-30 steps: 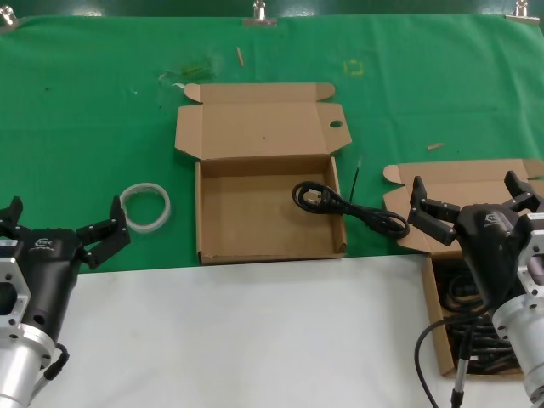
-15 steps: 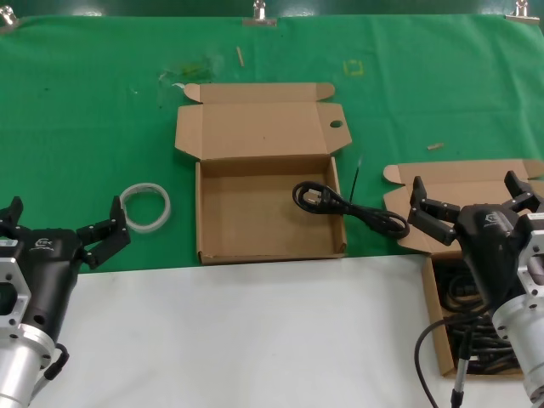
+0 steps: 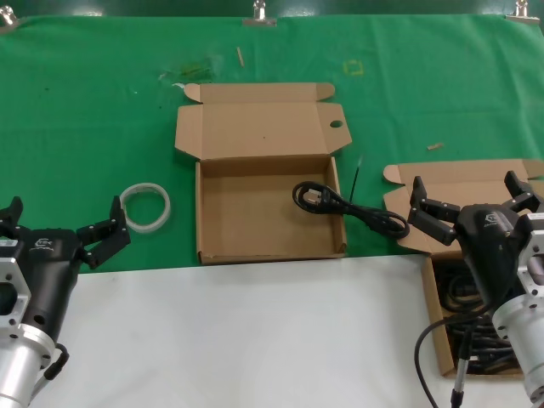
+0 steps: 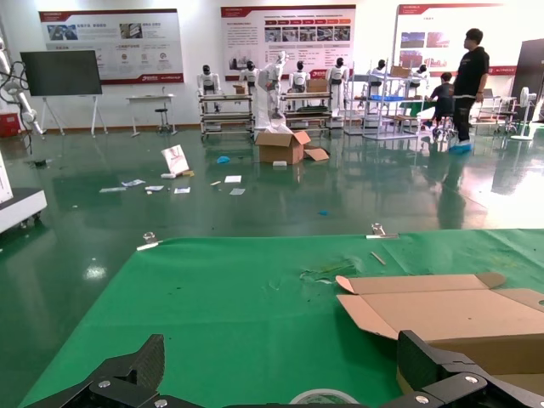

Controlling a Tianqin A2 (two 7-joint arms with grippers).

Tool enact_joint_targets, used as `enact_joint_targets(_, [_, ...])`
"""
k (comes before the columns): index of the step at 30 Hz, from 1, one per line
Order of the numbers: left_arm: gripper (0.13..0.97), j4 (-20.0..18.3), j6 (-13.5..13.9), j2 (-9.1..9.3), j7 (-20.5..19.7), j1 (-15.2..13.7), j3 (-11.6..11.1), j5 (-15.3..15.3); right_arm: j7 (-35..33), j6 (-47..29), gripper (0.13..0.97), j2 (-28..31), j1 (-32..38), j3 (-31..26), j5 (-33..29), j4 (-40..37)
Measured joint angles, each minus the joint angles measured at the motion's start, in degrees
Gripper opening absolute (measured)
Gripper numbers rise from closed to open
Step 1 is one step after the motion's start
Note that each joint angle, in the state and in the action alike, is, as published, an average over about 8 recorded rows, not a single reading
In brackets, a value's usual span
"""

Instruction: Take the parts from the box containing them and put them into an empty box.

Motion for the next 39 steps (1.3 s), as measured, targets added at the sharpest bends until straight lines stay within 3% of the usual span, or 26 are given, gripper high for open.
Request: enact_joint_targets(39, [0.966, 0.0, 0.0, 0.0, 0.0, 0.0, 0.0, 0.0, 0.0, 0.0, 0.966, 0.0, 0.0, 0.0, 0.0, 0.0])
